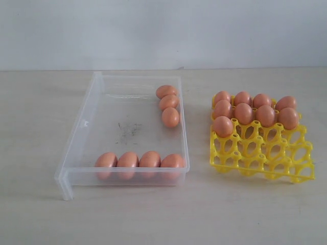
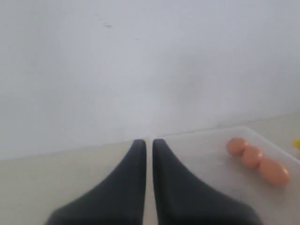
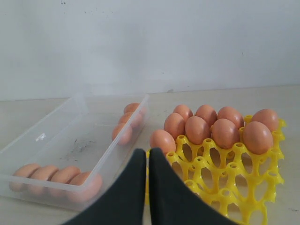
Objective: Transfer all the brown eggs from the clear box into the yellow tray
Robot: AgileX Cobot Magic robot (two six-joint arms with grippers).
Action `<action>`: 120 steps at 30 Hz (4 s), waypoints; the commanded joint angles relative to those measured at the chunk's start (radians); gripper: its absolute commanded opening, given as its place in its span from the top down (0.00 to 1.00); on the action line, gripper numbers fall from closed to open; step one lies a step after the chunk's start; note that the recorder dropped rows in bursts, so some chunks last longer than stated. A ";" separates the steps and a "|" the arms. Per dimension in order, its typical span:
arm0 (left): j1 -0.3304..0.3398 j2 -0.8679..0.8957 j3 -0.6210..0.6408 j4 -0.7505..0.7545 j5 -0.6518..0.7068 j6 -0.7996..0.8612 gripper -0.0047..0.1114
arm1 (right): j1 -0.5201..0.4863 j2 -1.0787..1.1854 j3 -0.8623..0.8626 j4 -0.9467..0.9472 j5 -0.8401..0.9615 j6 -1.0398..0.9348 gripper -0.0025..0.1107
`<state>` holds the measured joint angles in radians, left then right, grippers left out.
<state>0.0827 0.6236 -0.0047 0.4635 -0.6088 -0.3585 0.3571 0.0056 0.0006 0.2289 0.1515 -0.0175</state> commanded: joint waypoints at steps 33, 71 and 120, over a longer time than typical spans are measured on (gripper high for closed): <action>-0.013 -0.624 0.005 -0.125 0.733 -0.045 0.93 | 0.001 0.240 -0.102 -0.817 -0.712 0.645 0.98; -0.013 -0.624 0.005 -0.125 0.733 -0.045 0.93 | 0.228 2.219 -2.112 -0.160 1.070 0.326 0.52; -0.013 -0.624 0.005 -0.125 0.735 -0.045 0.93 | 0.151 2.499 -2.177 -0.141 1.012 0.295 0.51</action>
<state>0.0752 0.0033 -0.0030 0.3408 0.1212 -0.3982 0.5191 2.4983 -2.1735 0.1115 1.1649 0.2837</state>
